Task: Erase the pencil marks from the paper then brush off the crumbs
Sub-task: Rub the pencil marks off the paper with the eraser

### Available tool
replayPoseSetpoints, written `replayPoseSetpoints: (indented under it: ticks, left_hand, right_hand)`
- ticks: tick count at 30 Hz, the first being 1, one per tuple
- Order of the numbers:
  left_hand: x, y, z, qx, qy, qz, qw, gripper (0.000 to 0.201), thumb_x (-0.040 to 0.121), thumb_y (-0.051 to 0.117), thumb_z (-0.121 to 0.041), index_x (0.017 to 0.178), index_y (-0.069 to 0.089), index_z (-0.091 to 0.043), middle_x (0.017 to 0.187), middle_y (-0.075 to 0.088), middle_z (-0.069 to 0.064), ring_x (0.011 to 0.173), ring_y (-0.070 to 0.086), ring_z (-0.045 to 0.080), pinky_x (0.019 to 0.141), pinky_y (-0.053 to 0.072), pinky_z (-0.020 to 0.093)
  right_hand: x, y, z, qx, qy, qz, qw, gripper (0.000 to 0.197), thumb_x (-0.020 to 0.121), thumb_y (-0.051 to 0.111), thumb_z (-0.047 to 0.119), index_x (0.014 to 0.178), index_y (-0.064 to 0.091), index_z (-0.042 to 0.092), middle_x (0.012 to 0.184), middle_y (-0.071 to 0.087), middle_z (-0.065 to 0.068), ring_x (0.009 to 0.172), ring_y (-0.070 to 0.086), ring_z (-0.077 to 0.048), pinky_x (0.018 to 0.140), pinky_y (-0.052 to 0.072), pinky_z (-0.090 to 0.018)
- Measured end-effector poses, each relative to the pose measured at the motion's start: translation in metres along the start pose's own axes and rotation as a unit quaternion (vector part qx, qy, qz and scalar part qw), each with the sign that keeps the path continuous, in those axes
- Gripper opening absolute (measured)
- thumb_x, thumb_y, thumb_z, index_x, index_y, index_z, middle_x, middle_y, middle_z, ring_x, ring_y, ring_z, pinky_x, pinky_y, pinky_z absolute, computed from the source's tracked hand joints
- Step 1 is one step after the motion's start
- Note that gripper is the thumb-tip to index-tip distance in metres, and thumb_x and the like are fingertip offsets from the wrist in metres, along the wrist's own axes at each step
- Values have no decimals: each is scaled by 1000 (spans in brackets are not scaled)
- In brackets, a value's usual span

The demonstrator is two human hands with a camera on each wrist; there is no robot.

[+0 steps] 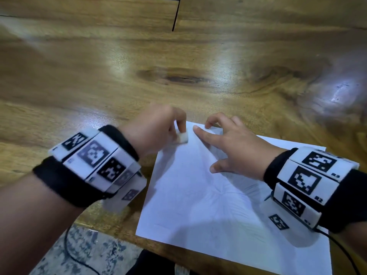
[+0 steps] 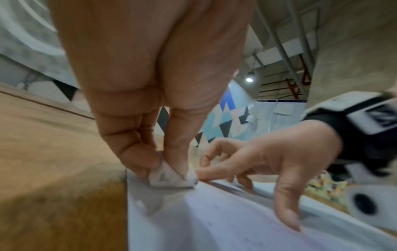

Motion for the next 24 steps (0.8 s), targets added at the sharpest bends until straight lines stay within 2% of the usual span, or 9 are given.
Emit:
replayPoseSetpoints:
  ticks: [2, 4, 8, 11, 14, 16, 20, 22, 24]
  left_hand:
    - [2, -2, 0, 7, -10, -25, 1000, 13, 80, 56, -6, 89, 63, -13, 76, 62, 3, 61, 48, 13, 51, 34, 22]
    - [-17, 7, -1, 10, 12, 1, 1000, 2, 80, 59, -15, 83, 58, -15, 75, 62, 2, 64, 50, 17, 55, 35, 28]
    - [-48, 25, 0, -11, 33, 88, 996, 9, 80, 61, -26, 74, 55, -21, 68, 62, -1, 63, 51, 12, 58, 39, 24]
    - [-25, 11, 3, -24, 11, 29, 999, 10, 77, 58, -24, 83, 61, -17, 74, 65, 3, 67, 54, 18, 61, 41, 27]
    - [-11, 3, 7, -13, -10, -24, 1000, 9, 80, 62, -13, 88, 59, -14, 78, 62, 4, 69, 51, 19, 60, 40, 28]
    - [-24, 11, 6, -9, 6, 9, 1000, 6, 79, 62, -16, 81, 58, -18, 74, 62, 2, 67, 53, 20, 60, 45, 31]
    - [-46, 24, 7, 10, 4, 153, 988, 19, 77, 60, -10, 72, 58, -28, 69, 64, -3, 64, 53, 7, 64, 46, 29]
    - [-34, 15, 7, 0, -6, 116, 993, 17, 76, 59, -11, 75, 60, -29, 72, 67, -2, 65, 56, 11, 64, 47, 30]
    - [-19, 3, 8, -19, -21, 15, 999, 10, 77, 60, -12, 82, 61, -20, 73, 66, 2, 64, 55, 16, 57, 43, 26]
  right_hand:
    - [0, 0, 0, 0, 3, 4, 1000, 86, 79, 66, 40, 145, 11, 39, 139, 11, 7, 114, 21, -18, 104, 31, -29]
    - [0, 0, 0, 0, 4, 5, 1000, 86, 79, 66, 40, 145, 11, 39, 139, 11, 7, 116, 20, -18, 104, 33, -32]
    - [0, 0, 0, 1, 4, 5, 1000, 86, 79, 66, 40, 145, 10, 37, 139, 11, 6, 117, 19, -18, 105, 33, -34]
    - [-1, 0, 0, 3, 1, -2, 1000, 86, 79, 67, 39, 145, 13, 37, 139, 12, 6, 117, 19, -18, 105, 31, -30]
    - [0, 0, 0, 2, 3, -2, 1000, 85, 78, 67, 39, 145, 14, 37, 139, 12, 6, 116, 19, -17, 104, 33, -32]
    - [0, 1, 0, 1, 4, 1, 1000, 86, 79, 67, 40, 145, 12, 37, 139, 12, 6, 117, 18, -17, 105, 33, -33]
    - [0, 1, -1, -2, 0, 1, 1000, 87, 79, 66, 40, 145, 10, 37, 140, 11, 5, 116, 18, -17, 106, 29, -28]
    - [0, 1, 0, -5, -1, 0, 1000, 87, 79, 66, 41, 145, 10, 37, 140, 11, 5, 117, 19, -18, 106, 28, -27]
    - [0, 1, -1, -2, 2, 0, 1000, 86, 79, 66, 40, 145, 11, 38, 140, 11, 6, 117, 19, -18, 105, 29, -27]
Point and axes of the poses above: each hand's wrist, its own x-axis towards the middle knuckle, its own y-axis out of the palm, z = x × y, the point moved 6 cm from there along x, towards the middle knuckle
